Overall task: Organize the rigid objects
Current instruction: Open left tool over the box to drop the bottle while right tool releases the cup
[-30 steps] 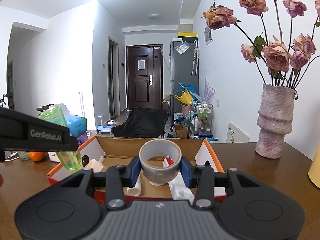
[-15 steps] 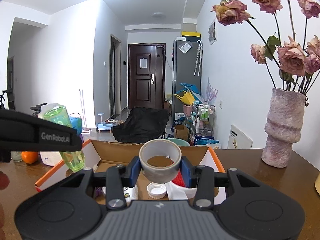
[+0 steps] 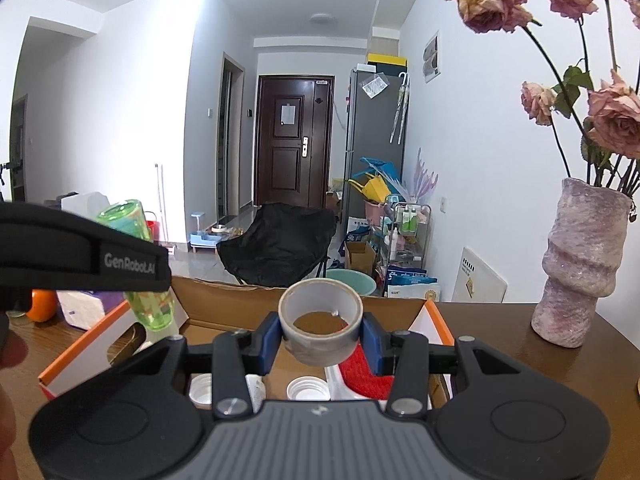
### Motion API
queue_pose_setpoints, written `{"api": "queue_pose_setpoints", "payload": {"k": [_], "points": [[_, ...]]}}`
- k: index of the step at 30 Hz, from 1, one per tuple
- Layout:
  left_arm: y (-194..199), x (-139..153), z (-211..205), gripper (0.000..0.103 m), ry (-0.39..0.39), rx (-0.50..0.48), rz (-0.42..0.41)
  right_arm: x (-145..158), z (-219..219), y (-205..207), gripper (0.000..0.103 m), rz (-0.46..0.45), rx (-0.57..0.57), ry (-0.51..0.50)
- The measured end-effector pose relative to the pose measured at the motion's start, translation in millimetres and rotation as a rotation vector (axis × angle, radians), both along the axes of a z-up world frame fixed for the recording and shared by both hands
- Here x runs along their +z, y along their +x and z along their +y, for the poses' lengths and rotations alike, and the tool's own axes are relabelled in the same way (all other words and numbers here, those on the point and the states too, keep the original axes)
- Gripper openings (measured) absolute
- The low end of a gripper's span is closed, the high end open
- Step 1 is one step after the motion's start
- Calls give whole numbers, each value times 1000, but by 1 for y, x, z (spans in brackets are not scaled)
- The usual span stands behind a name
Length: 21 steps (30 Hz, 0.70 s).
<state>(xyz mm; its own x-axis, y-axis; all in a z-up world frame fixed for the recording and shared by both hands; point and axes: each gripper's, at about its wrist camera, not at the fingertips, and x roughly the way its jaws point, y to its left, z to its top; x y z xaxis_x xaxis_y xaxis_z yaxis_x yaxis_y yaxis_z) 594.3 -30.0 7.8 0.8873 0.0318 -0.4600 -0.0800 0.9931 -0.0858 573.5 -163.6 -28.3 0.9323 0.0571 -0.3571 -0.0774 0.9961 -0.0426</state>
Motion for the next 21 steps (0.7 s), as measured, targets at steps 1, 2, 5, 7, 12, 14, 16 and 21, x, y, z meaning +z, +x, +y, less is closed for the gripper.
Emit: {"api": "queue_pose_setpoints", "payload": {"k": [1, 2, 5, 7, 12, 14, 16, 21], "points": [[3, -1, 0, 32, 2, 2, 2, 0, 1, 3, 42, 5, 0, 0], [6, -1, 1, 32, 3, 5, 4, -1, 1, 5, 42, 8, 1, 0], [14, -4, 3, 32, -2, 9, 11, -3, 6, 9, 42, 18, 0, -8], [19, -6, 5, 32, -5, 11, 17, -4, 7, 14, 42, 26, -2, -13], [28, -9, 7, 32, -10, 7, 31, -9, 8, 22, 42, 39, -8, -21], [31, -11, 7, 32, -7, -5, 38, -10, 9, 23, 42, 45, -11, -24], [32, -12, 7, 32, -8, -12, 49, -10, 6, 25, 42, 58, -15, -23], [27, -9, 11, 75, 5, -18, 17, -10, 2, 26, 73, 81, -45, -15]]}}
